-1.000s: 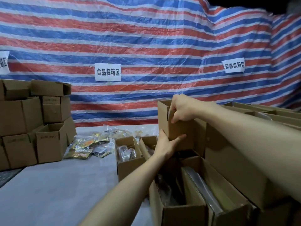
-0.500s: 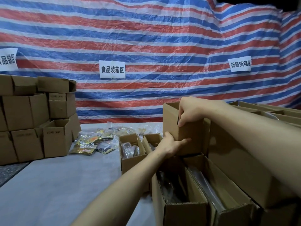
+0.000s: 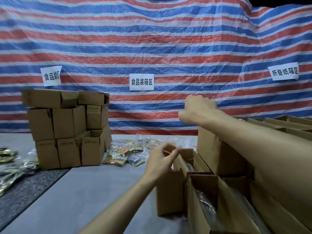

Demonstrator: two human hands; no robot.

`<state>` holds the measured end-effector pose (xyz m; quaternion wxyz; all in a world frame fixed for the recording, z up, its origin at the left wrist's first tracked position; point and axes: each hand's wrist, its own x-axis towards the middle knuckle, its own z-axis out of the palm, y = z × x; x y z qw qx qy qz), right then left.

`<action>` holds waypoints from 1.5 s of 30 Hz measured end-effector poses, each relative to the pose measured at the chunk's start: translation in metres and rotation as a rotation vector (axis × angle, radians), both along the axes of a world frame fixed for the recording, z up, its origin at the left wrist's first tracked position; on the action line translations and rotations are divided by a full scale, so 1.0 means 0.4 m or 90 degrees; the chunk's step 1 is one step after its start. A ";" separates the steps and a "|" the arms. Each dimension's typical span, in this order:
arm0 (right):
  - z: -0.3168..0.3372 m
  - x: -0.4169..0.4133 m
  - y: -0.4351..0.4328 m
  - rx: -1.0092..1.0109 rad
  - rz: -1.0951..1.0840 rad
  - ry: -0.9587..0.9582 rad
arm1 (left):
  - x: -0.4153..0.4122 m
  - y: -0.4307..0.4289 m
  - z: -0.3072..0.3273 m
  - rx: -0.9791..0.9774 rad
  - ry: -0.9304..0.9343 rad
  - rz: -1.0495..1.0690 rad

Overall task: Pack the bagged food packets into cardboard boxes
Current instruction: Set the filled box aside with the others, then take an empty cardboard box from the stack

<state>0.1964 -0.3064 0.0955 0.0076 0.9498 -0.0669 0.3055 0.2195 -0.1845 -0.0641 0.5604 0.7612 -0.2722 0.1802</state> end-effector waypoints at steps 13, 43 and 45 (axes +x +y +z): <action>-0.255 0.178 0.582 0.906 0.503 0.021 | 0.070 0.472 -0.366 -0.157 0.221 0.413; -0.536 0.495 0.476 0.998 0.514 0.147 | 0.740 0.643 -0.141 0.615 0.024 0.581; -0.532 0.492 0.473 1.003 0.524 0.142 | 0.761 0.665 -0.142 0.643 0.095 0.562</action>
